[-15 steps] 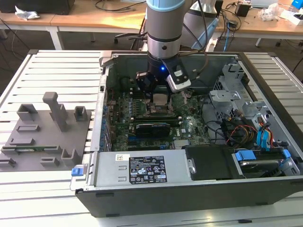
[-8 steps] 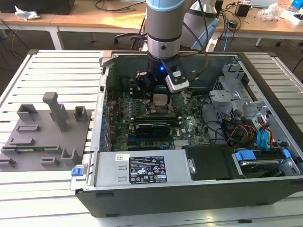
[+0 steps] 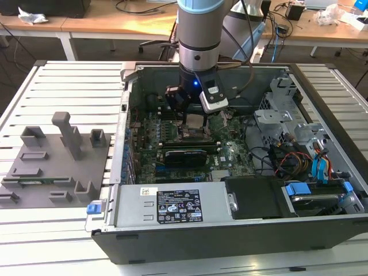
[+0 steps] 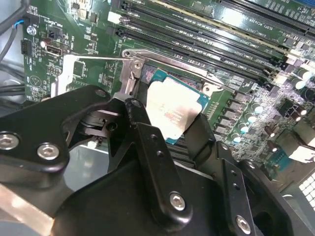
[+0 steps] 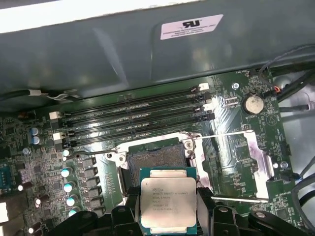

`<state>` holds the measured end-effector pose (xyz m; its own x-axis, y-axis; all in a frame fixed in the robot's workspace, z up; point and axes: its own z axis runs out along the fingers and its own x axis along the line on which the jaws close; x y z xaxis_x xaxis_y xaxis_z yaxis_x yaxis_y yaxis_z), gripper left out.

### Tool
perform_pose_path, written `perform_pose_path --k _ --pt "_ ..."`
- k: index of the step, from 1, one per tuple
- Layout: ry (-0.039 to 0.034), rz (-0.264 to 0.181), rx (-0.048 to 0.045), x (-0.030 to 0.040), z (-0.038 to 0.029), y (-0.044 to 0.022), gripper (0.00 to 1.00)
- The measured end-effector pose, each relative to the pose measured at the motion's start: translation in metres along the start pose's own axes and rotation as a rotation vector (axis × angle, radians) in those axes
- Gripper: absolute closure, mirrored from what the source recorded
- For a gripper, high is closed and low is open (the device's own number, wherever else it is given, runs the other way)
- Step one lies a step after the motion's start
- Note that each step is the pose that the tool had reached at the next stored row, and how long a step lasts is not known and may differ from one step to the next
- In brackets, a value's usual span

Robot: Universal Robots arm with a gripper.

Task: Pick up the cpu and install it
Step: 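Place the cpu into insertion slot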

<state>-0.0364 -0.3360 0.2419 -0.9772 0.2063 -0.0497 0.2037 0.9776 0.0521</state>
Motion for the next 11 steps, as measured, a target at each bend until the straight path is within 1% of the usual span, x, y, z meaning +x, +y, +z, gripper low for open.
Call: perform_pose_path --k 11 --pt "-0.0034 0.065 0.0032 0.0 0.0 0.0 0.45"
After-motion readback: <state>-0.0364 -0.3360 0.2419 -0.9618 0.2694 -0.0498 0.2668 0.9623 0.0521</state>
